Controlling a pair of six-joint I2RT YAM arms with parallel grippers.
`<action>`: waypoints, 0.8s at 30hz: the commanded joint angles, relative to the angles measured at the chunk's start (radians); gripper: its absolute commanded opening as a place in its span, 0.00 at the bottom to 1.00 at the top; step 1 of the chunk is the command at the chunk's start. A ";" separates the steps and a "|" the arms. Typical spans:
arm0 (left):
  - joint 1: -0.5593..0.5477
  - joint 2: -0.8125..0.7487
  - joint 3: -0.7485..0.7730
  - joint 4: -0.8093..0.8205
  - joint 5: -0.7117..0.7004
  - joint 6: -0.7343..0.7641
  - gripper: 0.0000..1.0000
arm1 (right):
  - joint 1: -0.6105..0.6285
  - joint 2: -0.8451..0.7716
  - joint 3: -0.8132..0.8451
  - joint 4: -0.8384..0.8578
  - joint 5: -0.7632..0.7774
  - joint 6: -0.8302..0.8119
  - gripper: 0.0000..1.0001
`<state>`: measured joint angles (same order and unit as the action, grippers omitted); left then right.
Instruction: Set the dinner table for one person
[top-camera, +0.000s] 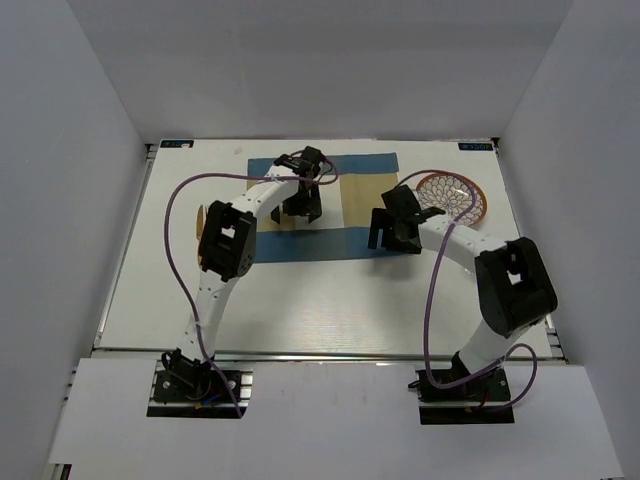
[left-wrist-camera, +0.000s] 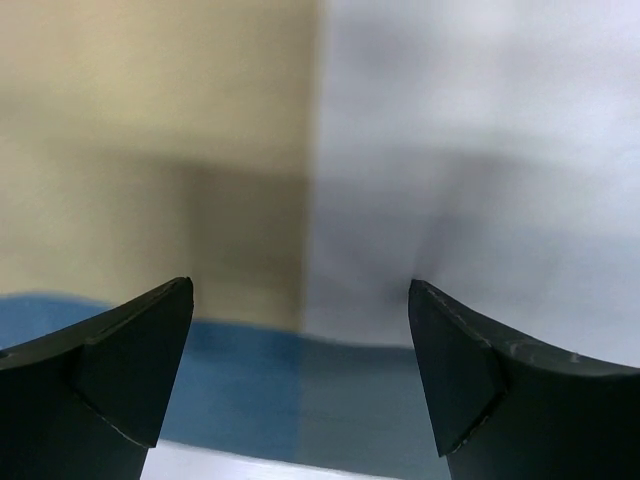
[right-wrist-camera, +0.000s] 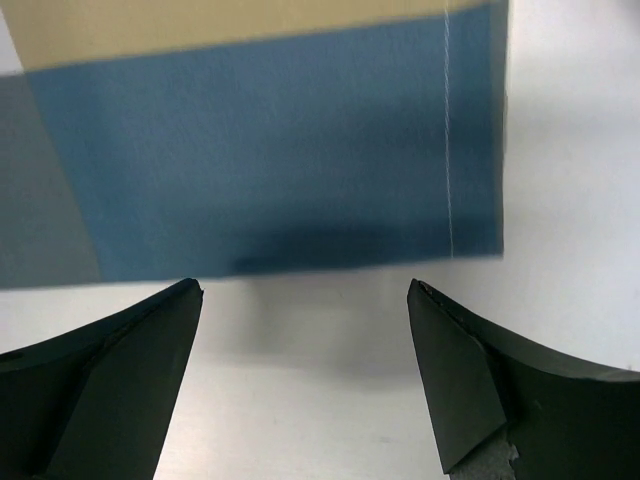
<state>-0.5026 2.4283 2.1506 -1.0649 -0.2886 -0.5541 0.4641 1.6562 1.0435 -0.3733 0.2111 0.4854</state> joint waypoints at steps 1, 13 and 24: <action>0.004 -0.177 -0.145 -0.031 -0.141 -0.035 0.98 | -0.007 0.040 0.107 0.013 0.036 -0.056 0.89; 0.004 -0.322 -0.580 0.172 -0.119 -0.138 0.98 | -0.027 0.336 0.408 -0.081 0.102 -0.064 0.89; 0.047 -0.163 -0.410 0.051 -0.205 -0.194 0.98 | -0.005 0.392 0.231 0.056 -0.001 0.028 0.89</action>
<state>-0.4843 2.1952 1.7374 -0.9981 -0.4427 -0.7082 0.4480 1.9785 1.3239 -0.3344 0.2893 0.4644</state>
